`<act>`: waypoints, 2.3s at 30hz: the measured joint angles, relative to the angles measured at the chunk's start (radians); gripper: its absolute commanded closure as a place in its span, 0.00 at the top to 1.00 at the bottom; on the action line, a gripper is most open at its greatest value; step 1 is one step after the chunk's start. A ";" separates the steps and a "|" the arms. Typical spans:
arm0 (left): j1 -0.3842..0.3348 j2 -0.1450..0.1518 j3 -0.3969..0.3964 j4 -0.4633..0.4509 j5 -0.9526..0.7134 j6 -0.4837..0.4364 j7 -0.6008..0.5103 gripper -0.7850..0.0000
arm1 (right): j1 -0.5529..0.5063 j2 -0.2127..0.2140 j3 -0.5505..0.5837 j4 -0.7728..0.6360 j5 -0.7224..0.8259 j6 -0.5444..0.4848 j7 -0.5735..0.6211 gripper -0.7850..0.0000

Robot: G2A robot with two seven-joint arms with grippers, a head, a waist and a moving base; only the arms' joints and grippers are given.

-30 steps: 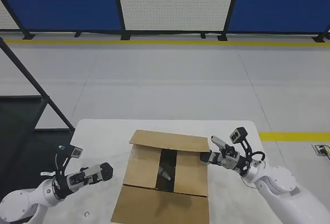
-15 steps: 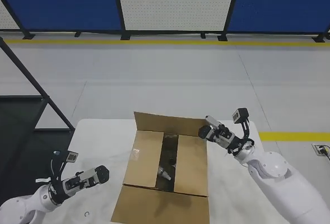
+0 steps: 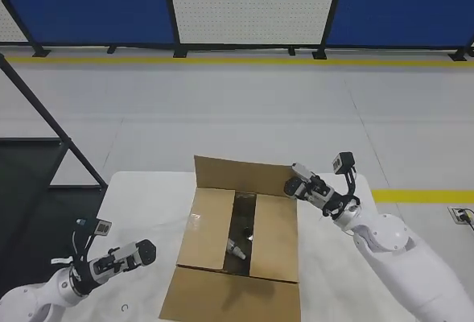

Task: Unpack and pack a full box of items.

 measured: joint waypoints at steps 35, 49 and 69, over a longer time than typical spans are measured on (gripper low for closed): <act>-0.143 -0.030 0.215 0.051 0.310 0.126 0.180 1.00 | 0.268 -0.264 -0.171 0.590 -0.032 0.101 0.007 1.00; -0.113 -0.028 0.201 0.008 0.303 0.100 0.169 1.00 | 0.258 -0.274 -0.088 0.631 -0.021 0.001 0.054 1.00; -0.028 0.004 -0.014 -0.020 0.176 0.038 0.100 1.00 | -0.015 -0.156 0.140 0.034 -0.149 0.149 0.144 1.00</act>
